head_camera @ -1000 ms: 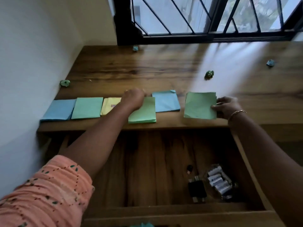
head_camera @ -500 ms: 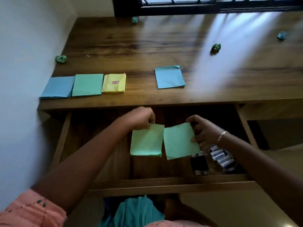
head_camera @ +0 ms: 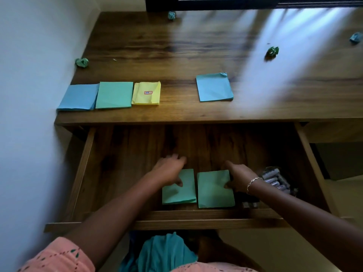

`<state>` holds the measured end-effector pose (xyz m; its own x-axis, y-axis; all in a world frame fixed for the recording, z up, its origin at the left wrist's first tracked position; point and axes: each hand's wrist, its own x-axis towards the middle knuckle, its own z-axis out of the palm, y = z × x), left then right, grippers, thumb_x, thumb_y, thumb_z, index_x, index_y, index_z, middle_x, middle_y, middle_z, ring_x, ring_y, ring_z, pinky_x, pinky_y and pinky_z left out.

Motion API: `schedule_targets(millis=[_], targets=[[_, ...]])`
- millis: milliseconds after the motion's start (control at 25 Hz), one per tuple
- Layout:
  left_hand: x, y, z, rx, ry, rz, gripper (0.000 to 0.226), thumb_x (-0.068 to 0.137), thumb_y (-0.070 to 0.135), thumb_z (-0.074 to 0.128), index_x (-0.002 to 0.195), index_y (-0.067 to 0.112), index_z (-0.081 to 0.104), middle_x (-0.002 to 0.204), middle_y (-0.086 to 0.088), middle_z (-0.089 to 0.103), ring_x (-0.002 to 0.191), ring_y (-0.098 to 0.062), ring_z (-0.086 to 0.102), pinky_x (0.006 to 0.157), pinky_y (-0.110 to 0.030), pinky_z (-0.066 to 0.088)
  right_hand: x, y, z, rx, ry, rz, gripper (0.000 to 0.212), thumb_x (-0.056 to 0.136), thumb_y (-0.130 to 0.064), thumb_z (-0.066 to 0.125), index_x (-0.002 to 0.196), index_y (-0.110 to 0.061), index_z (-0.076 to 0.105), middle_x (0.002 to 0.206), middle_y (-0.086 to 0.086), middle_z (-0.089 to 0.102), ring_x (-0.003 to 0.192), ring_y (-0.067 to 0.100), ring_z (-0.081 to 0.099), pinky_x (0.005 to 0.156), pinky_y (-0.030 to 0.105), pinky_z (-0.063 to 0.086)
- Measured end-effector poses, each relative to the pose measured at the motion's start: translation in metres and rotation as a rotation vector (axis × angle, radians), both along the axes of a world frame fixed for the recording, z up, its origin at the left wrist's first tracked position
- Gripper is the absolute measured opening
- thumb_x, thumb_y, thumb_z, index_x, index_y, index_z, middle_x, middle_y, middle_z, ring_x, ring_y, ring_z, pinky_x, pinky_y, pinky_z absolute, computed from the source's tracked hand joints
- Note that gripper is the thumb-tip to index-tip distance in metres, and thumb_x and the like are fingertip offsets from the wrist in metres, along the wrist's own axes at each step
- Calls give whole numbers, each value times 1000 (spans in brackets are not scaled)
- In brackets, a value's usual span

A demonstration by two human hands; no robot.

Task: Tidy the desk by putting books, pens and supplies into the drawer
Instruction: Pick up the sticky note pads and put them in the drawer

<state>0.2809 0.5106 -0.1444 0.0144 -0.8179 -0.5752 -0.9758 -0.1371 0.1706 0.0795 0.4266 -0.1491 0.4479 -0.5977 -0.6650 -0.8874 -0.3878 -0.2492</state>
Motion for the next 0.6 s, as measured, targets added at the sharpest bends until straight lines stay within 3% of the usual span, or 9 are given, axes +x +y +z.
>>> schedule_targets(millis=[120,280,440,600], targets=[[-6,8,-3,-8,-24,-86,87,76,32,73,144,16,22,147,-12,27,132,-30,33,107,-41,34,5,8,0,-89,88,146,63,80,-31,69,129,-12,35,120,15,55,108,31,56,86,37,48],[-12,17,-6,-33,-44,-156,89,75,31,73,144,16,20,148,-12,23,133,-30,29,108,-42,30,6,17,-3,-170,124,212,72,78,-38,69,133,-15,30,125,15,47,111,31,53,87,39,49],[-14,22,-9,-59,-97,-201,89,77,30,72,145,15,18,149,-14,19,134,-31,25,108,-43,28,7,26,-3,-366,-107,459,66,76,-33,71,132,-18,39,133,11,40,121,31,42,96,41,43],[-13,27,-10,-102,-75,-222,91,78,39,69,147,17,13,151,-12,15,138,-30,16,112,-45,20,3,28,-8,-346,-264,874,65,48,-39,88,107,-26,65,116,8,63,102,26,64,73,39,58]])
